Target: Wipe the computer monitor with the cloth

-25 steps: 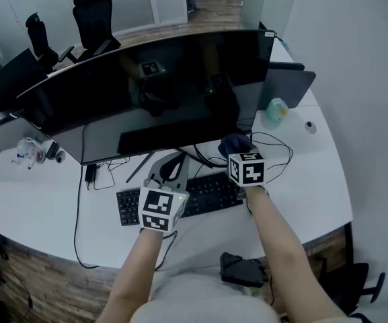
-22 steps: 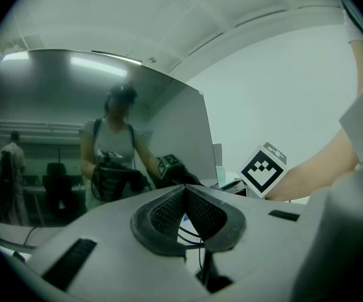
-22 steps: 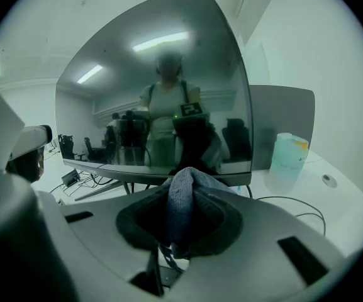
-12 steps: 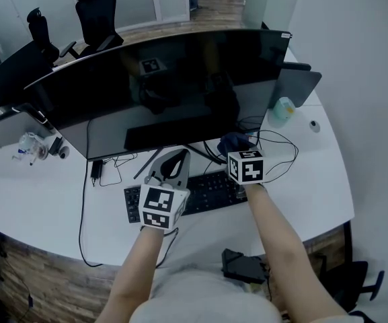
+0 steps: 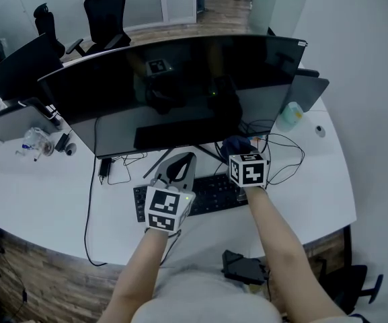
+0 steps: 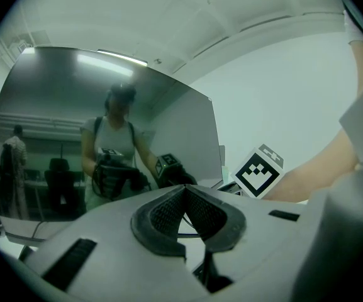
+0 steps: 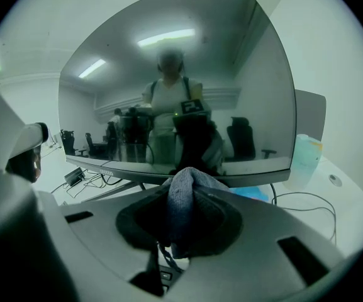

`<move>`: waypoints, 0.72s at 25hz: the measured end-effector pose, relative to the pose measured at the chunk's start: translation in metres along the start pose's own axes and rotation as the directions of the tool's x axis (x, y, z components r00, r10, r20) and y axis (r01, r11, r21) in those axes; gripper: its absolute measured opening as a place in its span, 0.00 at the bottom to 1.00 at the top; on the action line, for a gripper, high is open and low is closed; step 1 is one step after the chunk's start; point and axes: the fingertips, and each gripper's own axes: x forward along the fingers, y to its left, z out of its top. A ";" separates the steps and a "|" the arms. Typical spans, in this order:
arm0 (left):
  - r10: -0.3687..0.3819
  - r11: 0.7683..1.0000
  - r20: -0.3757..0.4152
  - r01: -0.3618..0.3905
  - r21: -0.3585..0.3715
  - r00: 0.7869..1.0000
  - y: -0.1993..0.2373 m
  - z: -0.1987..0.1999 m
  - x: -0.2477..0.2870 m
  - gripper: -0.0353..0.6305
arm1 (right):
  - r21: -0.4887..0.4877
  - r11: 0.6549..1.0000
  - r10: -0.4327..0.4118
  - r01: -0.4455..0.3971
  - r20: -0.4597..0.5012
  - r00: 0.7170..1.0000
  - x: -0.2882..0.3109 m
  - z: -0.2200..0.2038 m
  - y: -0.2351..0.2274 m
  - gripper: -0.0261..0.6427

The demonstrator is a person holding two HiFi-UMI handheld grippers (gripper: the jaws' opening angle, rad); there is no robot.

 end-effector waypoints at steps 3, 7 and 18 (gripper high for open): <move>0.001 1.000 0.001 -0.001 -0.010 1.000 0.004 -0.001 -0.004 0.06 | -0.002 1.000 0.003 -0.003 -0.003 1.000 0.001 0.001 0.008 0.14; 0.007 1.000 0.004 -0.007 -0.020 1.000 0.011 -0.003 -0.010 0.06 | -0.008 1.000 0.004 -0.004 -0.005 1.000 0.004 0.000 0.020 0.14; 0.041 0.998 -0.001 -0.041 -0.054 0.999 0.038 -0.012 -0.029 0.06 | -0.031 0.999 0.017 -0.017 -0.010 1.000 0.010 -0.001 0.050 0.14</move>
